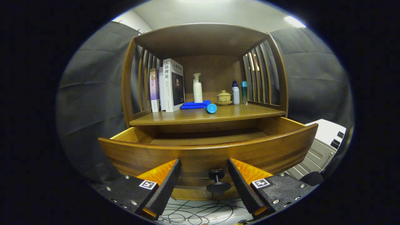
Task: Pull open the drawer, take out the items inside it, and place them on the countertop above the cabinet.
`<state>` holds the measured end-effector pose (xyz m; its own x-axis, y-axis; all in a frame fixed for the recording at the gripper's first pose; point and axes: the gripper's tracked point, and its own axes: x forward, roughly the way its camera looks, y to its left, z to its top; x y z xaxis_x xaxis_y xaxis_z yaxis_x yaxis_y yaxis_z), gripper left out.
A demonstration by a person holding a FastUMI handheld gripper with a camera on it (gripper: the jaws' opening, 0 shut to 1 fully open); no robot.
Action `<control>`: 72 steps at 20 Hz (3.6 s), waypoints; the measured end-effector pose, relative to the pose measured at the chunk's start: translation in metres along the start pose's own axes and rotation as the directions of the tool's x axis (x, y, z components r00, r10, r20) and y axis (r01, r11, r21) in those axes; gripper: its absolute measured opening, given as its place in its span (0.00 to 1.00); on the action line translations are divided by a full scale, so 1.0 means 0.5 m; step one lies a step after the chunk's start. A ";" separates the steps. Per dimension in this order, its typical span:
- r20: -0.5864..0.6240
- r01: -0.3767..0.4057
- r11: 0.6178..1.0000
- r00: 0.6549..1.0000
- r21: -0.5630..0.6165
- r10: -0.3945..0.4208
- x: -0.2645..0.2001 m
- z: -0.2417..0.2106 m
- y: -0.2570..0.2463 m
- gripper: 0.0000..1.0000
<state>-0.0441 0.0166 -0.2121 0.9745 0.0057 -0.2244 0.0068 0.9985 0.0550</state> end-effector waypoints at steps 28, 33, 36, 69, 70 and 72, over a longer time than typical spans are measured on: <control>0.016 0.006 0.995 1.000 -0.098 -0.005 0.248 0.035 -0.004 0.94; 0.026 0.004 0.995 1.000 -0.101 -0.001 0.251 0.037 -0.006 0.94; 0.023 0.001 0.995 1.000 -0.102 0.001 0.249 0.037 -0.006 0.94; 0.180 0.062 0.986 0.983 -0.153 -0.034 0.019 0.452 -0.099 0.96; 0.179 0.049 0.989 0.984 -0.139 -0.023 0.019 0.449 -0.092 0.96; 0.186 0.060 0.990 0.982 -0.126 -0.035 0.020 0.445 -0.101 0.96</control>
<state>0.0152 -0.0458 -0.0008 0.9983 -0.0399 -0.0415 0.0364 0.9960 -0.0820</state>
